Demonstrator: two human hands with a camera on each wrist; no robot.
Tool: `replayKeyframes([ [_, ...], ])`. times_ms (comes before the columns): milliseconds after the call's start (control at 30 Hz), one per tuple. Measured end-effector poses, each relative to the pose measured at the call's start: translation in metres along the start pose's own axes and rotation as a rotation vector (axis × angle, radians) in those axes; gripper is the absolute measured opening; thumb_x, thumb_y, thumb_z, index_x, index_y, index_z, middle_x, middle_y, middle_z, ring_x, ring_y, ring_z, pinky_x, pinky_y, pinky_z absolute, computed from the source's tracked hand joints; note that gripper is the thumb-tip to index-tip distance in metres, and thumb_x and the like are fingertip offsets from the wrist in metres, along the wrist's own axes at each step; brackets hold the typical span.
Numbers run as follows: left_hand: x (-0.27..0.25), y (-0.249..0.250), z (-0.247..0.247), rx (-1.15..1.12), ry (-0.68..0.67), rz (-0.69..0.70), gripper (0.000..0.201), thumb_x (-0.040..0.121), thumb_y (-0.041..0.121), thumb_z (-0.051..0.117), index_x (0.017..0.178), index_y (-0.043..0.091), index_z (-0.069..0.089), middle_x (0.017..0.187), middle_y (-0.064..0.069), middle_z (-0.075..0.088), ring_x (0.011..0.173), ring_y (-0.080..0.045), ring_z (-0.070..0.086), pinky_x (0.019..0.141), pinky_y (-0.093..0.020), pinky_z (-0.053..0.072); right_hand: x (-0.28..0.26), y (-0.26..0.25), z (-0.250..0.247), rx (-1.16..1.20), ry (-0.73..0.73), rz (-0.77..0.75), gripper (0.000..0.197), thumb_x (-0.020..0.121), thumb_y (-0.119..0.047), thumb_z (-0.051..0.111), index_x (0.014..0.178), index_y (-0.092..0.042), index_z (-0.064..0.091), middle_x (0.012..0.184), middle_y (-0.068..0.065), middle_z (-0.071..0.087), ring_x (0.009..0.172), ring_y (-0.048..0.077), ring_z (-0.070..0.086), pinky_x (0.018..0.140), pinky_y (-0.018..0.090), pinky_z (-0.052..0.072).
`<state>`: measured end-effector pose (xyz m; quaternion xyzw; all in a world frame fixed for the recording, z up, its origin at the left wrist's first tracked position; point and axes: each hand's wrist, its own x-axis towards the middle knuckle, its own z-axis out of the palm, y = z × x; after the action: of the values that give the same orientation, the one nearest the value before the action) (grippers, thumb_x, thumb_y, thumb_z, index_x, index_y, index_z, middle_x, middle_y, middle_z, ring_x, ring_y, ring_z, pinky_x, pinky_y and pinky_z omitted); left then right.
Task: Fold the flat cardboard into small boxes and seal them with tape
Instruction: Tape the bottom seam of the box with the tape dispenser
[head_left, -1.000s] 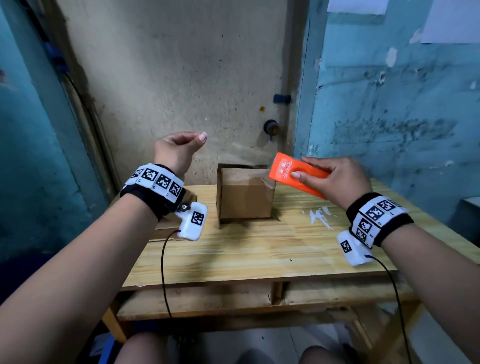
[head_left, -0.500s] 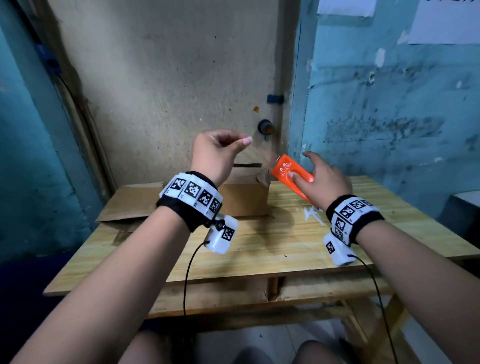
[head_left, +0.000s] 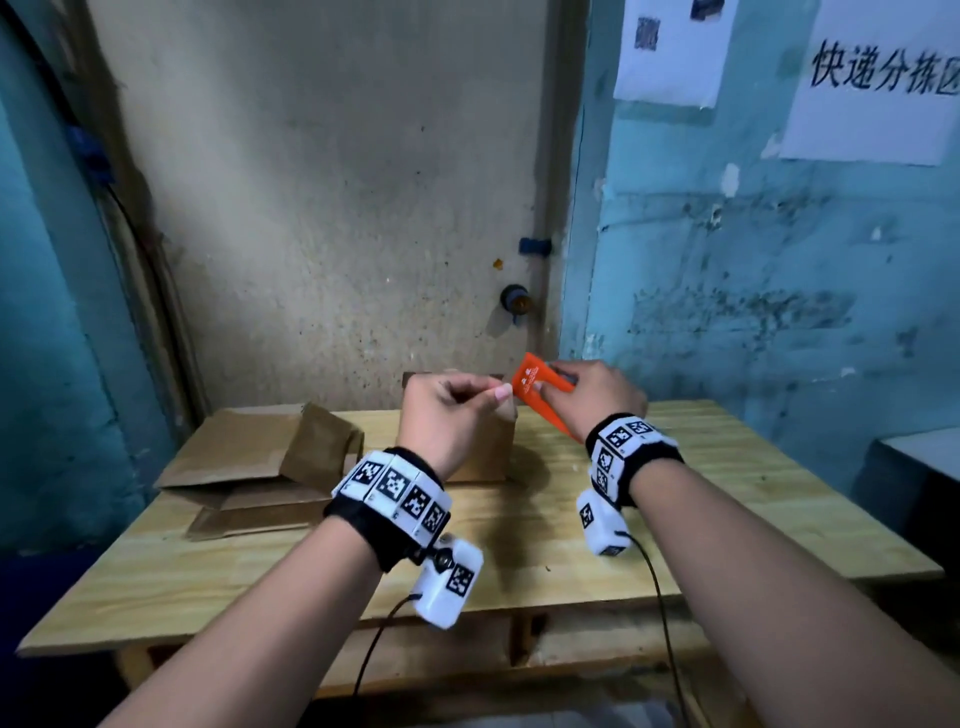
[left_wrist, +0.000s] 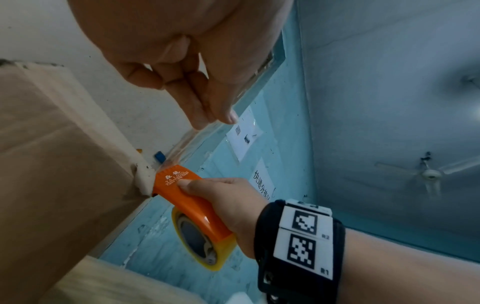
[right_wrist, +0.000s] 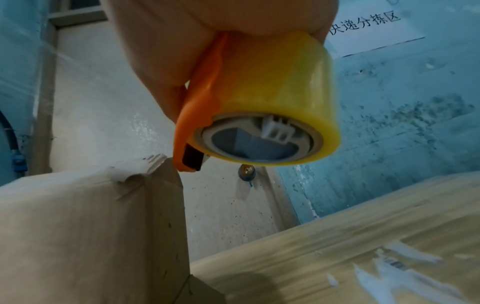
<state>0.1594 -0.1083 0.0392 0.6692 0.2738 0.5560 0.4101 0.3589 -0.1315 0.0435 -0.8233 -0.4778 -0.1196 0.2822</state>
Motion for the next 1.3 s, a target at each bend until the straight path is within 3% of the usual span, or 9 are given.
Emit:
replayKeyframes([
  [233, -0.022, 0.06, -0.023, -0.023, -0.198, 0.279, 0.003, 0.082, 0.008, 0.082, 0.08, 0.009, 0.079, 0.076, -0.005, 0.075, 0.07, -0.014, 0.068, 0.071, -0.027, 0.055, 0.019, 0.032, 0.013, -0.065, -0.123, 0.184, 0.047, 0.082, -0.068, 0.054, 0.092, -0.029, 0.078, 0.092, 0.005, 0.077, 0.084, 0.033, 0.071, 0.075, 0.034, 0.052],
  [367, 0.006, 0.073, -0.038, -0.179, -0.206, 0.105, 0.002, 0.088, 0.005, 0.075, 0.087, 0.005, 0.073, 0.078, -0.006, 0.071, 0.072, -0.012, 0.066, 0.071, -0.024, 0.055, 0.004, 0.06, 0.024, -0.153, -0.23, 0.14, 0.05, 0.082, -0.08, 0.053, 0.098, -0.04, 0.08, 0.084, -0.001, 0.076, 0.081, 0.027, 0.072, 0.076, 0.032, 0.054],
  [500, 0.017, 0.055, -0.046, -0.131, -0.243, 0.018, 0.005, 0.091, 0.009, 0.073, 0.09, 0.004, 0.071, 0.079, -0.01, 0.066, 0.069, -0.011, 0.062, 0.067, -0.02, 0.051, -0.003, 0.07, 0.043, -0.123, -0.502, 0.024, 0.069, 0.076, -0.085, 0.062, 0.13, -0.042, 0.07, 0.137, 0.0, 0.069, 0.118, 0.029, 0.068, 0.092, 0.033, 0.053],
  [633, 0.02, 0.048, -0.046, -0.099, -0.24, -0.011, 0.005, 0.09, 0.006, 0.073, 0.089, 0.001, 0.071, 0.075, -0.005, 0.067, 0.063, -0.005, 0.062, 0.062, -0.014, 0.048, 0.014, 0.049, 0.019, -0.265, -0.457, -0.07, 0.061, 0.087, -0.077, 0.058, 0.128, -0.034, 0.073, 0.138, 0.004, 0.068, 0.122, 0.032, 0.064, 0.1, 0.039, 0.053],
  [767, 0.022, 0.045, -0.047, 0.004, -0.23, 0.045, 0.017, 0.083, 0.01, 0.082, 0.089, -0.003, 0.072, 0.079, -0.01, 0.072, 0.07, -0.011, 0.066, 0.071, -0.022, 0.054, 0.011, -0.002, -0.025, 0.257, -0.292, -0.221, 0.057, 0.096, -0.072, 0.051, 0.094, -0.021, 0.078, 0.09, 0.004, 0.075, 0.088, 0.027, 0.072, 0.085, 0.039, 0.058],
  [867, 0.024, 0.045, -0.048, 0.09, -0.239, 0.064, 0.032, 0.073, 0.016, 0.09, 0.091, -0.001, 0.071, 0.089, -0.022, 0.073, 0.071, -0.016, 0.063, 0.069, -0.031, 0.054, -0.012, -0.052, -0.059, 0.825, -0.406, -0.178, 0.063, 0.09, -0.077, 0.05, 0.104, -0.022, 0.077, 0.089, 0.004, 0.077, 0.083, 0.02, 0.076, 0.087, 0.043, 0.062],
  [967, 0.024, 0.048, -0.049, 0.175, -0.191, 0.114, 0.038, 0.065, 0.014, 0.096, 0.092, 0.003, 0.07, 0.093, -0.019, 0.071, 0.071, -0.013, 0.06, 0.069, -0.033, 0.056, -0.028, -0.081, -0.076, 1.039, -0.613, -0.112, 0.081, 0.077, -0.087, 0.049, 0.119, -0.021, 0.071, 0.097, 0.011, 0.076, 0.077, 0.021, 0.075, 0.081, 0.042, 0.063],
  [1200, 0.025, 0.042, -0.061, 0.332, -0.122, 0.243, 0.061, 0.048, 0.033, 0.101, 0.098, 0.017, 0.069, 0.104, -0.002, 0.069, 0.087, -0.017, 0.069, 0.077, -0.039, 0.06, -0.04, -0.098, -0.066, 1.15, -0.732, -0.153, 0.056, 0.087, -0.03, 0.086, 0.133, -0.011, 0.059, 0.084, 0.013, 0.062, 0.059, 0.011, 0.052, 0.069, 0.033, 0.055],
  [1300, 0.024, 0.043, -0.064, 0.376, -0.11, 0.248, 0.074, 0.043, 0.034, 0.103, 0.105, 0.016, 0.068, 0.109, 0.003, 0.066, 0.09, -0.007, 0.067, 0.07, -0.016, 0.052, -0.04, -0.099, -0.061, 1.131, -0.659, -0.117, 0.049, 0.09, -0.013, 0.081, 0.133, -0.008, 0.058, 0.076, 0.009, 0.069, 0.056, 0.01, 0.06, 0.062, 0.026, 0.052],
])
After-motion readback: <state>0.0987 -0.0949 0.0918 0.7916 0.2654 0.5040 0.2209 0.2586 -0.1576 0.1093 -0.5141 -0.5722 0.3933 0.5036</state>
